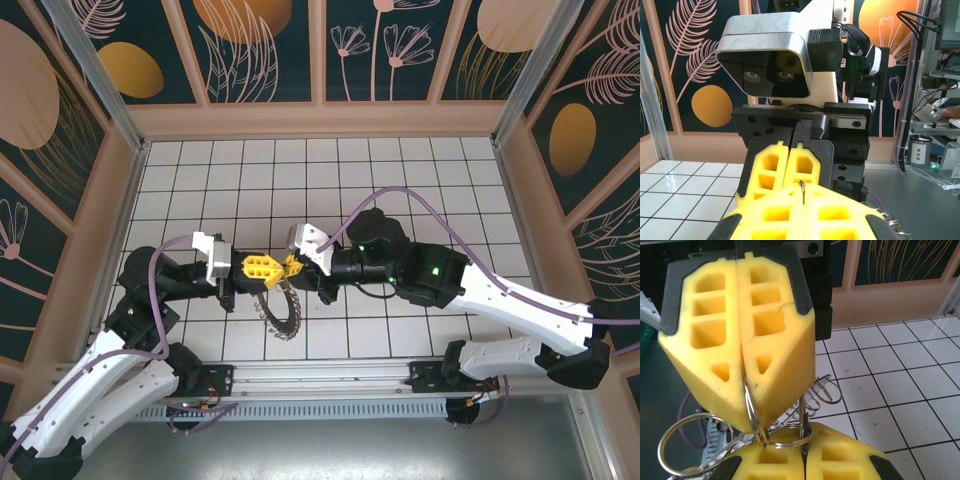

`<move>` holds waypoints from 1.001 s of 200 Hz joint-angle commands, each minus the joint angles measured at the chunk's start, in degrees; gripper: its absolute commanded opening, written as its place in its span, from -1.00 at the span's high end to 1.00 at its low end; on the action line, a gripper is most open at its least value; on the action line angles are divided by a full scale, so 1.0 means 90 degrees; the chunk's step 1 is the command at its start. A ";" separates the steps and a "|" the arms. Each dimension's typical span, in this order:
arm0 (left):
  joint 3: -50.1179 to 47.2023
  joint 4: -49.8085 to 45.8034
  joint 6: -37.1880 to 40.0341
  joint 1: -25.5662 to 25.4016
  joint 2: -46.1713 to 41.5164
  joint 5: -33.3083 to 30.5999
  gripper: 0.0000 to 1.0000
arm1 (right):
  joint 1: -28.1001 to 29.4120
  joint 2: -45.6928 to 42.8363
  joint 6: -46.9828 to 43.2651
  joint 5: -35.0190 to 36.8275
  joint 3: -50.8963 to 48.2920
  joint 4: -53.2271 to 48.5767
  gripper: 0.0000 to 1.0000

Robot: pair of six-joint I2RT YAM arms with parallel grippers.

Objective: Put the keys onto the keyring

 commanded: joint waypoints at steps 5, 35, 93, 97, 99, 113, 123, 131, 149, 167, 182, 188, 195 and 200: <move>0.0059 0.0464 -0.0135 -0.0023 -0.0086 0.0454 1.00 | -0.0007 0.0142 0.0062 0.0114 0.0214 -0.0006 1.00; 0.0068 0.0415 -0.0108 -0.0024 -0.0116 0.0430 1.00 | -0.0003 -0.0269 0.0095 0.0122 -0.0212 0.0477 0.53; 0.0064 0.0385 -0.0088 -0.0026 -0.0085 0.0419 1.00 | 0.0031 -0.1222 -0.0027 0.0323 -0.1030 0.1026 0.31; 0.0069 0.0384 -0.0087 -0.0024 -0.0083 0.0417 1.00 | 0.0041 -0.1242 -0.0044 0.0322 -0.1040 0.1036 0.31; 0.0069 0.0378 -0.0087 -0.0027 -0.0087 0.0417 1.00 | 0.0049 -0.1252 -0.0055 0.0315 -0.1042 0.1038 0.32; 0.0059 0.0370 -0.0087 -0.0022 -0.0082 0.0395 1.00 | 0.0103 -0.1302 -0.0131 0.0293 -0.1068 0.1115 0.35; 0.0057 0.0370 -0.0087 -0.0023 -0.0088 0.0381 1.00 | 0.0148 -0.1325 -0.0180 0.0283 -0.1081 0.1177 0.36; 0.0054 0.0370 -0.0087 -0.0027 -0.0078 0.0374 1.00 | 0.0190 -0.1345 -0.0214 0.0257 -0.1096 0.1234 0.36; 0.0098 0.0264 -0.0014 -0.0023 -0.0061 0.0308 1.00 | 0.0244 -0.1388 -0.0259 0.0188 -0.1156 0.1418 0.36; 0.0120 0.0145 0.0066 -0.0028 -0.0047 0.0236 1.00 | 0.0248 -0.1391 -0.0266 0.0100 -0.1198 0.1586 0.36; 0.0119 0.0142 0.0079 -0.0027 -0.0033 0.0216 1.00 | 0.0251 -0.1317 -0.0282 0.0045 -0.1165 0.1618 0.36; 0.0119 0.0127 0.0088 -0.0022 -0.0038 0.0218 1.00 | 0.0247 -0.1267 -0.0279 0.0022 -0.1151 0.1637 0.36; 0.0109 0.0123 0.0089 -0.0022 -0.0038 0.0212 1.00 | 0.0246 -0.1210 -0.0281 -0.0004 -0.1126 0.1651 0.36; 0.0109 0.0129 0.0089 -0.0022 -0.0035 0.0209 1.00 | 0.0249 -0.1168 -0.0293 -0.0023 -0.1111 0.1647 0.37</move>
